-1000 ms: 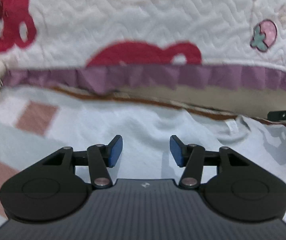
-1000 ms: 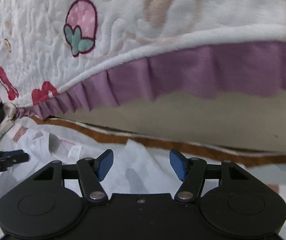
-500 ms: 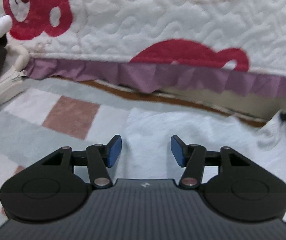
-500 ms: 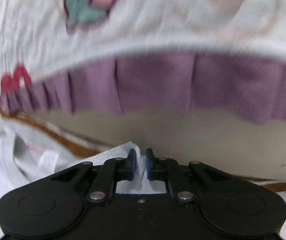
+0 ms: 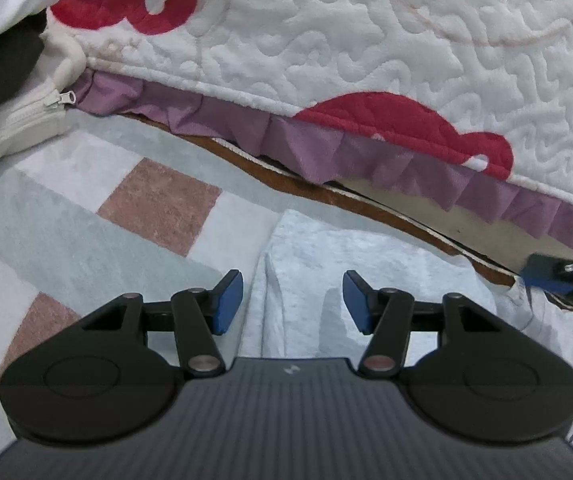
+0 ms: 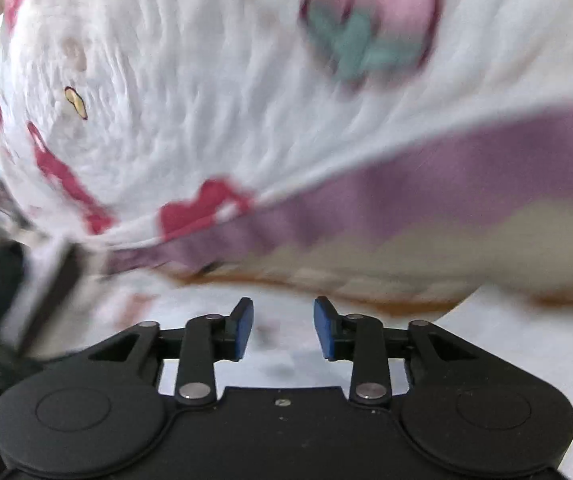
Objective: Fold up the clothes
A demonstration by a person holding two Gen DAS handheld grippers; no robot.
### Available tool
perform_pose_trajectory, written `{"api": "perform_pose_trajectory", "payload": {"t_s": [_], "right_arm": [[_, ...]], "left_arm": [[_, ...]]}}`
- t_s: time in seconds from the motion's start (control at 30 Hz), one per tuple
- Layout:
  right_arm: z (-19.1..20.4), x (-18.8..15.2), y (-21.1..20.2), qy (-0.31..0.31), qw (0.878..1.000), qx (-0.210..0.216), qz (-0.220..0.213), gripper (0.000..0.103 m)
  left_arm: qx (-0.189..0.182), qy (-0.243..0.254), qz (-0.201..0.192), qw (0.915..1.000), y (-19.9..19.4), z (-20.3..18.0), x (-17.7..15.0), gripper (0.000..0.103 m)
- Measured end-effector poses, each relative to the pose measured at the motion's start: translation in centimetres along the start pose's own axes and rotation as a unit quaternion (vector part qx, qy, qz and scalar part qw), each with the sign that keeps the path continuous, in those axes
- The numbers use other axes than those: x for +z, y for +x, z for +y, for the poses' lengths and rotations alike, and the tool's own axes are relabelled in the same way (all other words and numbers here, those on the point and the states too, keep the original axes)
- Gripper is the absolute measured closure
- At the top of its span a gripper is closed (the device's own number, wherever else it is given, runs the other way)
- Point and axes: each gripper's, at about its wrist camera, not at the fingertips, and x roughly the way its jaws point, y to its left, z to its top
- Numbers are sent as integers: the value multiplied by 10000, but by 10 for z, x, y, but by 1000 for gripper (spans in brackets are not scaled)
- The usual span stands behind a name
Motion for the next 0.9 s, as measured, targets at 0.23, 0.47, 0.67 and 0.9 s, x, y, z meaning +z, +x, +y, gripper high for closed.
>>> {"api": "perform_pose_trajectory", "payload": {"t_s": [0.23,0.47,0.67,0.9], "right_arm": [[7,-18,41,785,9937,411,689,52],[9,-50,35,591,9900,754,1032,53],[9,-56,36,596,9913,818,838,51],[18,-16,59,441,9952,777,389,95]], "left_arm": [[-106,-111,14,9999,-4,2,2,48],[-153,-17,112,9998,-1,-6,0,48],[-81,169,117,9998,1,-11,-5,48],[-101,167,75,9998,1,-9,-6,48]]}}
